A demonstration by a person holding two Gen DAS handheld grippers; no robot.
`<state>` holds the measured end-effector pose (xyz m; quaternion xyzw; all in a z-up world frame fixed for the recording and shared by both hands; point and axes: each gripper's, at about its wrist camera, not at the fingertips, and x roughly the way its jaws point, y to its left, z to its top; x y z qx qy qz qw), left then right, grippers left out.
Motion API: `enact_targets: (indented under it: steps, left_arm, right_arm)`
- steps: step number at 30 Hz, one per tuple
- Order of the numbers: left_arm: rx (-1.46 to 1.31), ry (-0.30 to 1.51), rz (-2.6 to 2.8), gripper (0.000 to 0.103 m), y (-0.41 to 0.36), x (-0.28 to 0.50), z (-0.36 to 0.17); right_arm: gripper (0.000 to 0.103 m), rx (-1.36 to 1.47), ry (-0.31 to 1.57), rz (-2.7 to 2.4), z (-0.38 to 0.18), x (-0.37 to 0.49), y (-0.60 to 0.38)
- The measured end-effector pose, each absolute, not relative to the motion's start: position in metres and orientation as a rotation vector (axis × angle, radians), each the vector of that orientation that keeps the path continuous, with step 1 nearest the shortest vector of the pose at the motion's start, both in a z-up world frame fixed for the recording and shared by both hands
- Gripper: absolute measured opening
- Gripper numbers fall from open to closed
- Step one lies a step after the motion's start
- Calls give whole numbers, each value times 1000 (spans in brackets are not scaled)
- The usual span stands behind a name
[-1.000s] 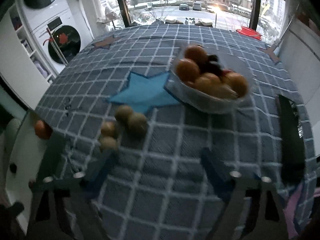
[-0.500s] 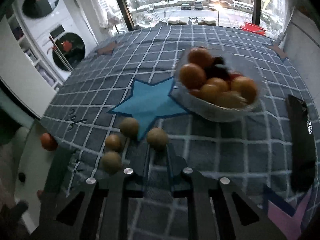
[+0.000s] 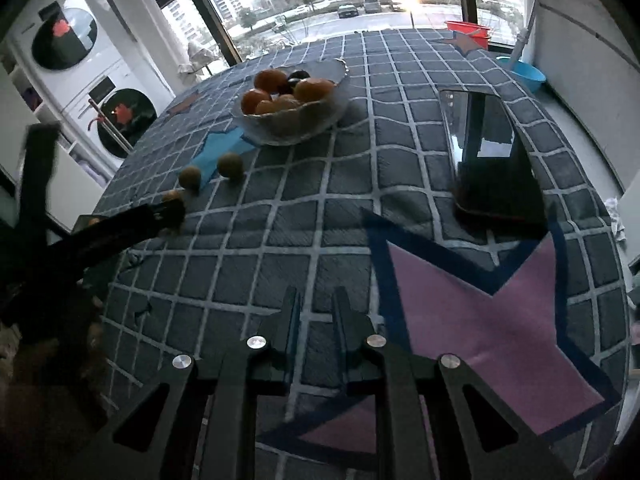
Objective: Organize fruits
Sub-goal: 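Close the right gripper on an apricot while the left gripper approaches another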
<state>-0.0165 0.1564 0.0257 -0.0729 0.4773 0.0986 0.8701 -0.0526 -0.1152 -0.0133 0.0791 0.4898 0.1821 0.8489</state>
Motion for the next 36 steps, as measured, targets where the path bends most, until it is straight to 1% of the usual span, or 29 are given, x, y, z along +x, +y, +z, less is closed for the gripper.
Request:
enact_targets:
  steps: [1, 2, 3, 4, 6, 8, 9, 10, 11, 12, 21, 23, 24, 25, 30, 31, 32, 36]
  left_arm:
    - [-159, 1016, 212, 101, 158, -14, 20]
    - [-170, 1024, 213, 95, 160, -12, 16]
    - [-177, 1036, 215, 80, 161, -10, 13]
    - [-167, 1041, 226, 78, 161, -9, 11]
    - [-147, 1032, 220, 77, 159, -8, 11]
    - [-145, 1015, 216, 66, 160, -9, 12]
    - [-143, 1002, 210, 51, 161, -9, 13]
    - [-143, 994, 201, 39, 161, -10, 14]
    - [-143, 991, 196, 35, 162, -10, 15]
    - [-144, 989, 192, 33, 163, -10, 15]
    - [-190, 965, 142, 33, 174, -16, 14]
    - [-200, 964, 140, 33, 174, -17, 14]
    - [-201, 963, 138, 33, 174, -17, 14]
    - [-195, 961, 135, 33, 173, -17, 13]
    - [-223, 953, 108, 32, 177, -22, 14]
    - [-234, 950, 97, 28, 178, -25, 16]
    - [-236, 941, 87, 25, 177, -30, 18]
    - [-212, 909, 62, 25, 172, -57, 31]
  right_arm:
    - [22, 174, 1031, 385, -14, -52, -117]
    - [25, 185, 1031, 385, -14, -50, -119]
    - [35, 194, 1032, 386, -14, -49, -119]
    - [46, 202, 1034, 388, -15, -46, -119]
    - [53, 198, 1022, 390, -13, -40, -116]
    - [53, 192, 1012, 396, -10, -36, -110]
    - [53, 194, 1008, 404, -7, -29, -105]
    - [53, 193, 1004, 410, -5, -25, -99]
    - [53, 187, 1002, 421, -3, -17, -91]
    - [53, 180, 1002, 430, -2, -11, -84]
    - [52, 44, 1008, 508, -13, 37, 5]
    - [45, 12, 1012, 500, -19, 43, 19]
    - [30, -20, 991, 483, -19, 43, 24]
    - [27, -41, 990, 479, -20, 43, 27]
    - [27, 23, 959, 494, -9, 29, 6]
    - [27, 32, 961, 499, -6, 25, -1]
    - [27, 40, 962, 498, -3, 20, -9]
    - [27, 103, 979, 489, 2, -9, -44]
